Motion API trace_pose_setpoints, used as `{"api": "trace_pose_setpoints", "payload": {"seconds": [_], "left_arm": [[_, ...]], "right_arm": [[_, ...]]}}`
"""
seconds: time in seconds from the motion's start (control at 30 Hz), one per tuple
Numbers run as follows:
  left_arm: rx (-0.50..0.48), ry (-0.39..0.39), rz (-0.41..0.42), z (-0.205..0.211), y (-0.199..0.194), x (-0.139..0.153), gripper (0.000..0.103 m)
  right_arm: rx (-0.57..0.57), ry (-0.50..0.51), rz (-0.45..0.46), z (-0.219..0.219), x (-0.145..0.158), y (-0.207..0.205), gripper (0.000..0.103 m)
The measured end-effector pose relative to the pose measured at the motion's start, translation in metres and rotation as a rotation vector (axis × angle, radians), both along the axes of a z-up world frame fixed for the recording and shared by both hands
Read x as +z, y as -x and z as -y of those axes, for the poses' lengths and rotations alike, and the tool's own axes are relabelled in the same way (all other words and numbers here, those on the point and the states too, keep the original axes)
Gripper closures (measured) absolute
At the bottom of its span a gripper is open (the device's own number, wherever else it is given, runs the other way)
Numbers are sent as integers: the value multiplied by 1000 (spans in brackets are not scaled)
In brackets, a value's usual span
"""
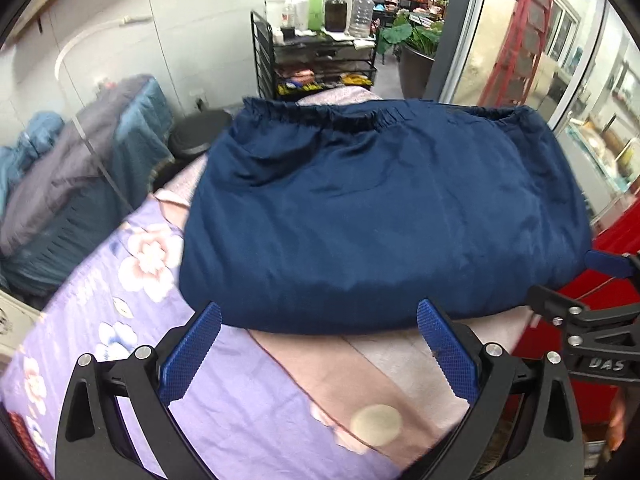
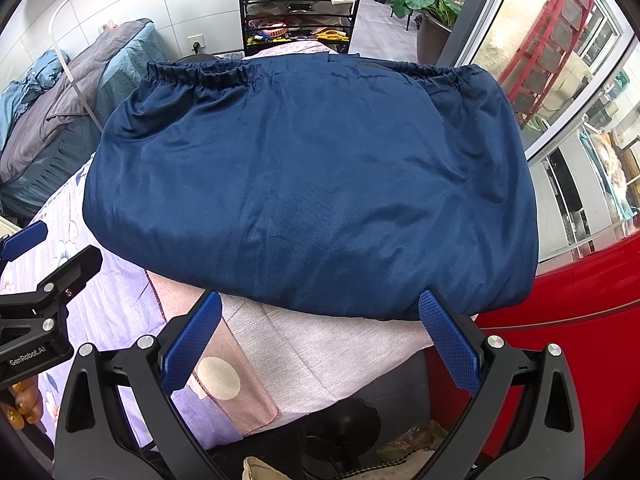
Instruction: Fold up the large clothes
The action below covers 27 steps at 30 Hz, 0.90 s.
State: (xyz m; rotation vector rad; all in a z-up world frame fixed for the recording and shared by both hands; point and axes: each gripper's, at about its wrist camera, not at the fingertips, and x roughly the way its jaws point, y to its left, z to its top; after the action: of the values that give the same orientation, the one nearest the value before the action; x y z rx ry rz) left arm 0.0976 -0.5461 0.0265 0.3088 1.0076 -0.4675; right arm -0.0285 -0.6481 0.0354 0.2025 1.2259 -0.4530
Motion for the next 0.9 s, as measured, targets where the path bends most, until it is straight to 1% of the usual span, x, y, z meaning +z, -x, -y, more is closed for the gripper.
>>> {"api": "trace_pose_setpoints", "payload": {"seconds": [0.07, 0.17, 0.23, 0.47, 0.9], "left_arm": [[39, -47, 22, 0, -1, 0, 6], [40, -107, 14, 3, -5, 0, 6], [37, -125, 13, 4, -5, 0, 6], [13, -103, -28, 5, -1, -1, 6], [-1, -105, -33, 7, 3, 0, 6]], "right_arm": [[-2, 1, 2, 0, 0, 1, 6], [-6, 2, 4, 1, 0, 3, 6], [-7, 2, 2, 1, 0, 4, 6], [-7, 2, 3, 0, 0, 4, 6], [-9, 1, 3, 1, -1, 6, 6]]}}
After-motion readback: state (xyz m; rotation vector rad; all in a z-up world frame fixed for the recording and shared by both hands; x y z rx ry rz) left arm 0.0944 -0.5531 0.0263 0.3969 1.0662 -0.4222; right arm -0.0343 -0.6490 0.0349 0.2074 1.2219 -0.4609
